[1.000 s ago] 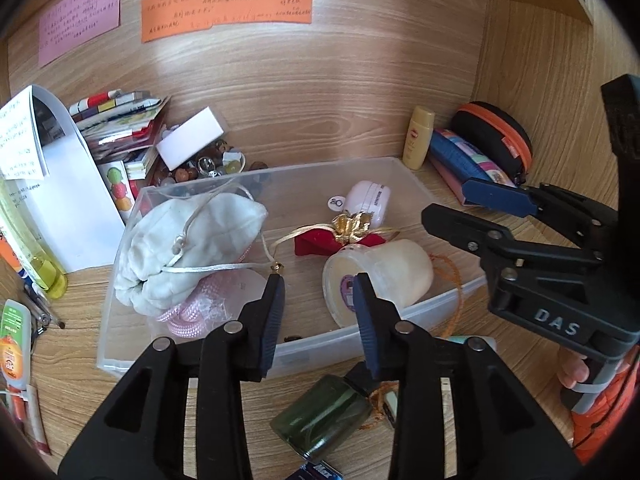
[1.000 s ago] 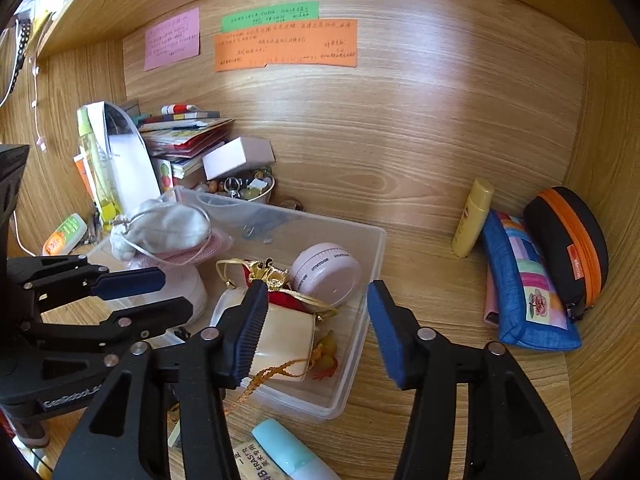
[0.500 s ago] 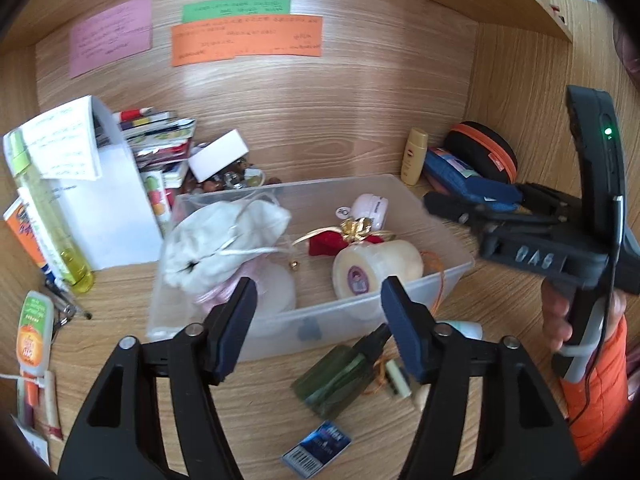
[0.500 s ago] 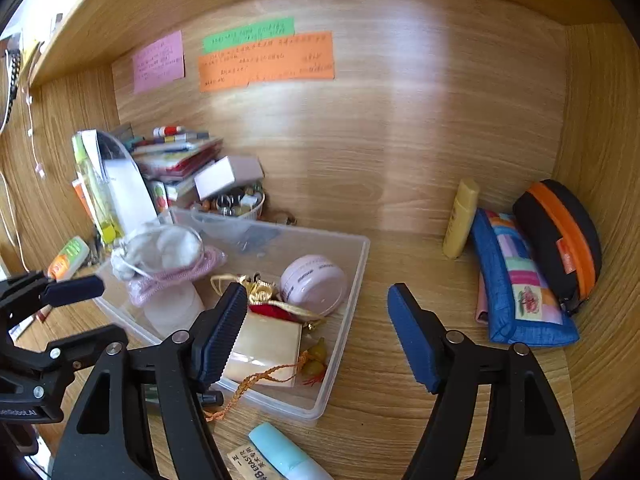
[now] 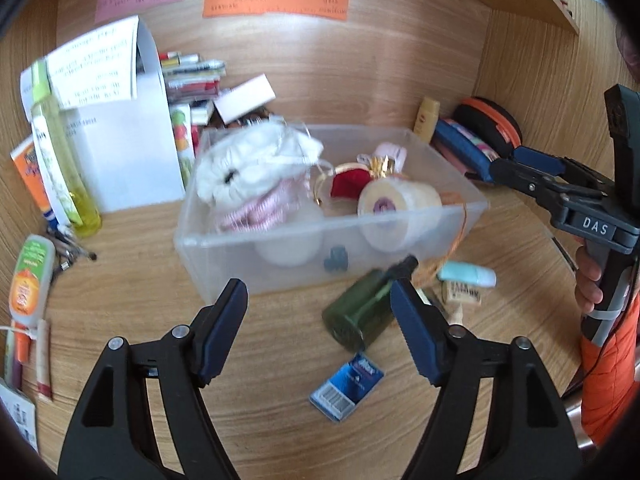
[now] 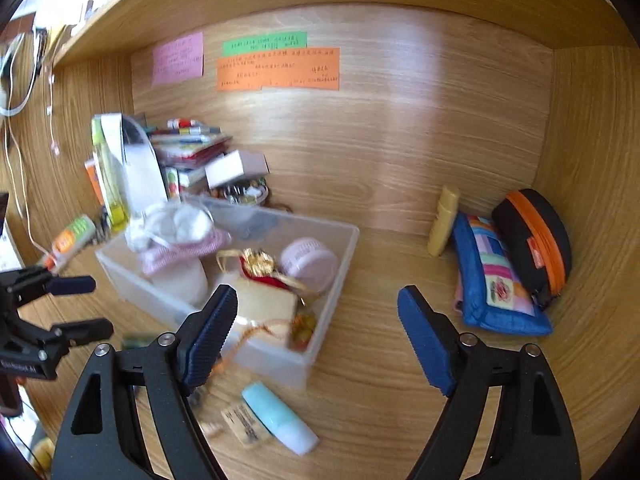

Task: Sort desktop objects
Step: 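Reach both tools toward the green bottle and light-blue tube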

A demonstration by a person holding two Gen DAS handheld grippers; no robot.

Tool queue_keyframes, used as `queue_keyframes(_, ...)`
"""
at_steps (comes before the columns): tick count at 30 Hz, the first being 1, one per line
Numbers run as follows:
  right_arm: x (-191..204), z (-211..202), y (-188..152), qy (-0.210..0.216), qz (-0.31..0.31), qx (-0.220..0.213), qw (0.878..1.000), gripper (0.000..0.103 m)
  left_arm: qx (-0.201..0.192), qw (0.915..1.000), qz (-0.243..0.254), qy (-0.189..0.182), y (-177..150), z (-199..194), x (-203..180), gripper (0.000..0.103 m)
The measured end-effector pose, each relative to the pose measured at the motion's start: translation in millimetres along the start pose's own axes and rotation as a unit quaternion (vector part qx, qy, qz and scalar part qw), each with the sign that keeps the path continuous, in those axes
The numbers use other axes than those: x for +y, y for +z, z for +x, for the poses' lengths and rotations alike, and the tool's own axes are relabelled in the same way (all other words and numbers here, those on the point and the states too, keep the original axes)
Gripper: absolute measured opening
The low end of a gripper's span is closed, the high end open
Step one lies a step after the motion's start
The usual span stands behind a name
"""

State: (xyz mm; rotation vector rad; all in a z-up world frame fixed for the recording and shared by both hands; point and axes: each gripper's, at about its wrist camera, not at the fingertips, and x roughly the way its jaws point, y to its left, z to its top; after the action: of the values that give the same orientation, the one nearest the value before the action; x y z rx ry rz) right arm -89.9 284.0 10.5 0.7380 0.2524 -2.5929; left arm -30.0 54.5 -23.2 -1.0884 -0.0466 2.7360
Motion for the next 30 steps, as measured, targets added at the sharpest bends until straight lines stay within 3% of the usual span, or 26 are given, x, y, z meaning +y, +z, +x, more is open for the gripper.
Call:
queue_keyframes(6,-2,0,-25,-0.018,-0.030,0.032,0.999,0.080,0.016,0.9995,0.011,-0.024,-12,9,-9,0.074)
queue_keyframes(12,-3,9,-45,-0.009,-0.059,0.073,0.996,0.080,0.044,0.9982,0.025,-0.032,-16,30,-16,0.074)
queue_keyframes(20,-10,34,-57,0.042,-0.044,0.125,0.990,0.076,0.051,0.9974,0.036,-0.036,-10,46,-19,0.074)
queue_keyframes(24,-7,41,-60,0.059,-0.048,0.148,0.986,0.065,0.053,0.9973,0.035,-0.037,-6,51,-19,0.074)
queue_keyframes(30,-6,40,-58,0.077,-0.046,0.151,0.984,0.064,0.050,0.9973,0.037,-0.040,-5,57,-22,0.074)
